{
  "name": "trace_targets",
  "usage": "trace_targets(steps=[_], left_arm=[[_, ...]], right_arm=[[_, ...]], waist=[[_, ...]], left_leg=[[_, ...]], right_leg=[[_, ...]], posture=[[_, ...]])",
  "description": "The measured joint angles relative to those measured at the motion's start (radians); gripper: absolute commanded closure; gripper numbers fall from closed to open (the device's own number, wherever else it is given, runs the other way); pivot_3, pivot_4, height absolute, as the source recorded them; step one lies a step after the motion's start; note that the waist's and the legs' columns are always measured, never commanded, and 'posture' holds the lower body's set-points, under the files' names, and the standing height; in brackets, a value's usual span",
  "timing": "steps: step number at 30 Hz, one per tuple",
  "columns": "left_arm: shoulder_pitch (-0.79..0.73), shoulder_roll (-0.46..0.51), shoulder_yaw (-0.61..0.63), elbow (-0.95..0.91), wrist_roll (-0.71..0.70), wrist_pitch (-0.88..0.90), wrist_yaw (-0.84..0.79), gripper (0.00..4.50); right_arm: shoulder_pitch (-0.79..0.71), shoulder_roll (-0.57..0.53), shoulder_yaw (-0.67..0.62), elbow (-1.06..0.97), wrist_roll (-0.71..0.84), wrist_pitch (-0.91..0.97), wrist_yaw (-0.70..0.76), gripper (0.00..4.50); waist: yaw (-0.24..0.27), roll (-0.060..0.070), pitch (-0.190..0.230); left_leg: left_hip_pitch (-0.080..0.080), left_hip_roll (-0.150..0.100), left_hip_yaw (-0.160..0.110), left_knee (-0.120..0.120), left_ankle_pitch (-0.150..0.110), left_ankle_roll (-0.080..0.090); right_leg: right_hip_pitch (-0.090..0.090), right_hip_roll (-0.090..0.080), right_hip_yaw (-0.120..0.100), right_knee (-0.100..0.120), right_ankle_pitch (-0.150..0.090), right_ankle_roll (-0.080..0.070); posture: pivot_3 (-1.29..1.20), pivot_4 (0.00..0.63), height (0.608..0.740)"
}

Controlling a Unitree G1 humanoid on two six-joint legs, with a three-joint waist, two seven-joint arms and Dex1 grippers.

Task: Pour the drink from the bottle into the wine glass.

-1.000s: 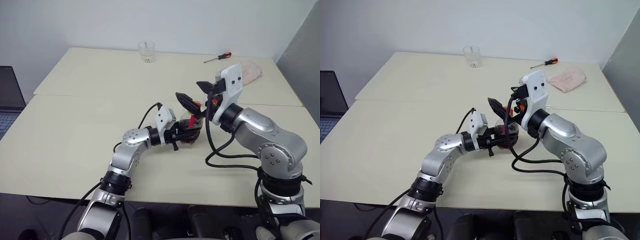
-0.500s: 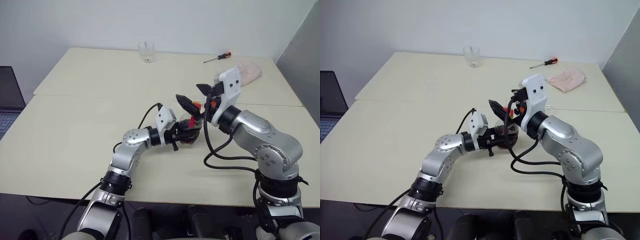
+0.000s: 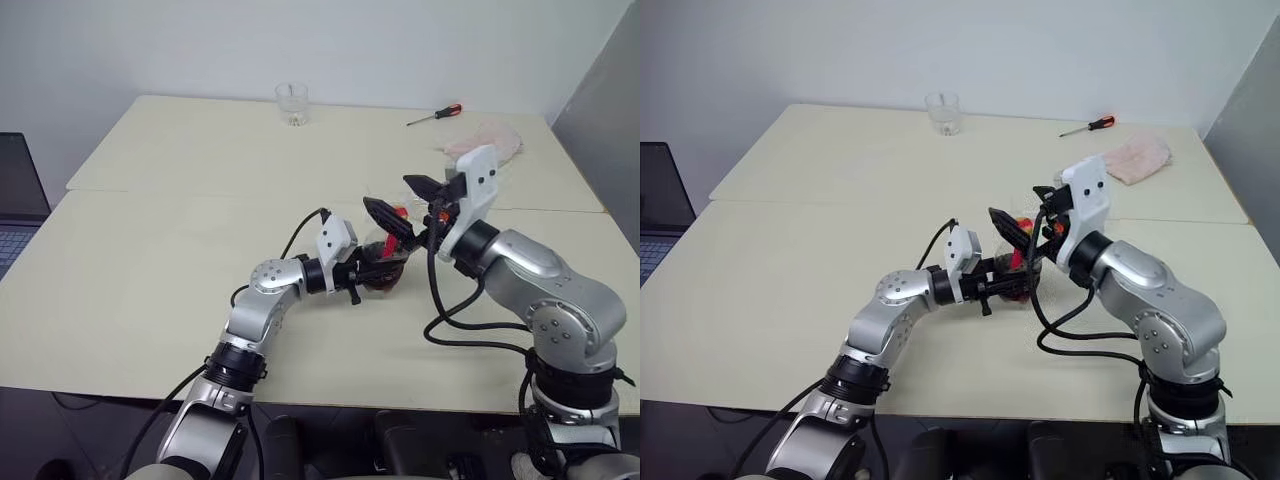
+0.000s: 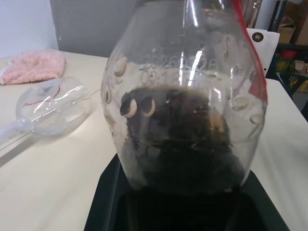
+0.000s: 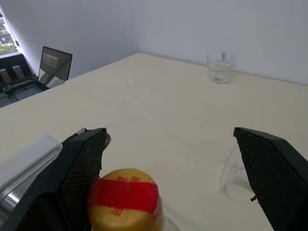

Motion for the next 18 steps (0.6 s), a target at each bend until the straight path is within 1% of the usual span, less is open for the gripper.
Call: trace_targets(steps=[5, 13, 18], left_arm=[[-0.003, 0.001, 0.000, 0.004, 0.000, 0.000, 0.000, 3.37], [-0.005, 0.001, 0.000, 0.012, 0.000, 0.000, -0.004, 3.37], [-0.005, 0.004, 0.001, 0.024, 0.000, -0.001, -0.005, 3.37]], right_arm=[[0.032, -0.026, -0.032, -0.037, 0.037, 0.017, 0.006, 0.00], [0.079, -0.042, -0.038, -0.065, 0.043, 0.018, 0.013, 0.00], [0.109, -0.075, -0.040, -0.074, 0.045, 0.017, 0.038, 0.00]], waist=[[0.000, 0.000, 0.000], [0.000, 0.000, 0.000], [0.000, 0.000, 0.000]], left_leg=[[0.000, 0.000, 0.000, 0.000, 0.000, 0.000], [0.000, 0.000, 0.000, 0.000, 0.000, 0.000], [0.000, 0.000, 0.000, 0.000, 0.000, 0.000]], right_leg=[[0.000, 0.000, 0.000, 0.000, 0.000, 0.000], [0.000, 0.000, 0.000, 0.000, -0.001, 0.001], [0.000, 0.000, 0.000, 0.000, -0.001, 0.001]], posture=[[0.00, 0.150, 0.740], [0.00, 0.150, 0.740], [0.00, 0.150, 0.740]])
